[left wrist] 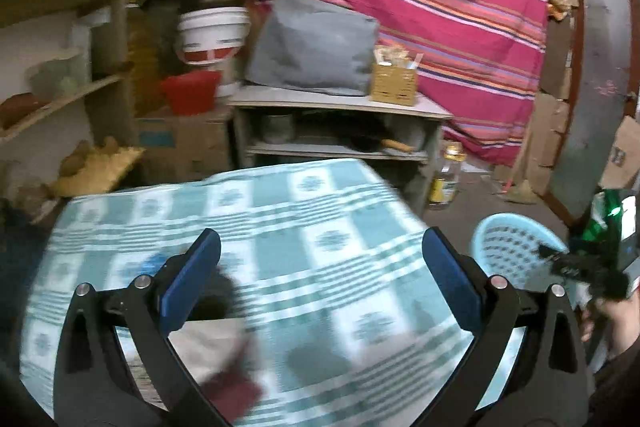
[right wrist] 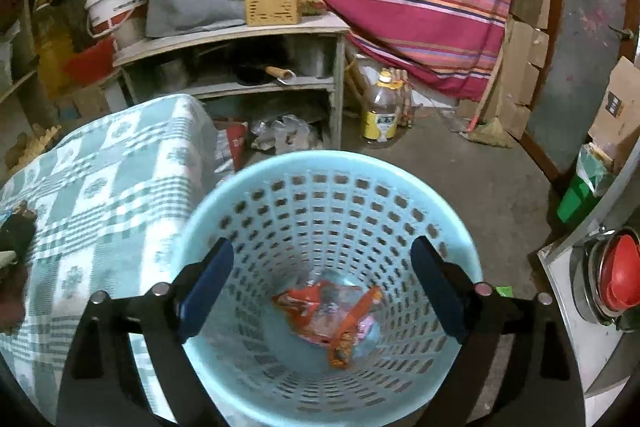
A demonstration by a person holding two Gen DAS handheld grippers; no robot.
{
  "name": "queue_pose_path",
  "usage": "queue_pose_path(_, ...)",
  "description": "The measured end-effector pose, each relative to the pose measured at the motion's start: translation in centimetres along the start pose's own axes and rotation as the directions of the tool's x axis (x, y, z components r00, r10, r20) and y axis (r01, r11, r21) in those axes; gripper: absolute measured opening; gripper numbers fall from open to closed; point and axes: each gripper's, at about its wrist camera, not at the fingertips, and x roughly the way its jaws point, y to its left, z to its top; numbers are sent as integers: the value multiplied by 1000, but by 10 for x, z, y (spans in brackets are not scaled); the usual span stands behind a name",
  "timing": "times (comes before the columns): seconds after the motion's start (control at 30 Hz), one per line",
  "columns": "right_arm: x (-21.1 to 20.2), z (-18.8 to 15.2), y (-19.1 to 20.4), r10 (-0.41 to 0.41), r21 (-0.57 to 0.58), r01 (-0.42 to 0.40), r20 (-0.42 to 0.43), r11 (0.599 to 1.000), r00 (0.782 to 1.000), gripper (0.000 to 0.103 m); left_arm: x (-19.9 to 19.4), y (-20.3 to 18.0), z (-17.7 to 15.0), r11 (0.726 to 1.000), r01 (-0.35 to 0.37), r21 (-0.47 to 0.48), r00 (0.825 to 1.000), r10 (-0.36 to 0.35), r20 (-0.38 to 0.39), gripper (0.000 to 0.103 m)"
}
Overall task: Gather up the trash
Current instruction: 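Move both tools back over the table toward the blue plastic bag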
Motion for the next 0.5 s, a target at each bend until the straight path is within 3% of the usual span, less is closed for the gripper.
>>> queue_pose_path(0.13, -14, 3, 27, 33, -29, -32, 42, 999, 999, 92, -10, 47, -10, 995, -99, -8, 995, 99, 7, 97)
queue_pose_path(0.5, -38, 6, 125, 150, -136, -134, 119, 982, 981, 95, 0, 149, -35, 978, -192, -79, 980, 185, -78, 97)
